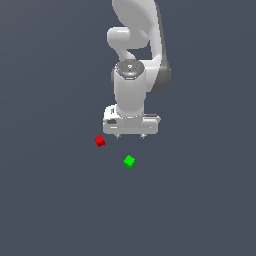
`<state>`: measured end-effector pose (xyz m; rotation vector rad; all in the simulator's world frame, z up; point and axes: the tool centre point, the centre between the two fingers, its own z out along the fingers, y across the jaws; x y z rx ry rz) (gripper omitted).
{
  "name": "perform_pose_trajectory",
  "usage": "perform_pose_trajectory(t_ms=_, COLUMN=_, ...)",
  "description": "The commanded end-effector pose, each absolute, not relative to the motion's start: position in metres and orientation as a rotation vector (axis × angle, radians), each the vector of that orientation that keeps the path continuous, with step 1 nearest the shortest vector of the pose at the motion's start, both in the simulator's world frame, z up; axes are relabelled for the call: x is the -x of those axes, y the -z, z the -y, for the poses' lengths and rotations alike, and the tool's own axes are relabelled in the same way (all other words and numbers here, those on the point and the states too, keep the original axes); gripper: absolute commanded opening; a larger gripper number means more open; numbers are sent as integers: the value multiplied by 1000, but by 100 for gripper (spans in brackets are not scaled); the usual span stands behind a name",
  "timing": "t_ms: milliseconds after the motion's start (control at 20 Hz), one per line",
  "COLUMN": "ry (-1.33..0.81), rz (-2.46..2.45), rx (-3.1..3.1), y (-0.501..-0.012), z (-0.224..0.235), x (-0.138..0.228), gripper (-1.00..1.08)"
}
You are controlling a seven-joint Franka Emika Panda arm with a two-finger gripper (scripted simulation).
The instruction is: Stack the red cube on top of the green cube.
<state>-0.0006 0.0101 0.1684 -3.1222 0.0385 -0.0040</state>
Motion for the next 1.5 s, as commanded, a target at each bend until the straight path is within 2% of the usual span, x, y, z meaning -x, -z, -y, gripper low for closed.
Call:
perform_pose_trajectory(t_ms=0, ry=4, rz=-38, rx=3122, y=-168, z=-10, x=1, gripper=100)
perform_pose_trajectory(t_ms=650, ry=3, rz=90, rx=3124, y=-154, z=10, x=18, gripper=100)
perform_pose_trajectory(t_ms=1450, ry=1, rz=506, rx=3093, y=-107, z=84, x=61, gripper=100)
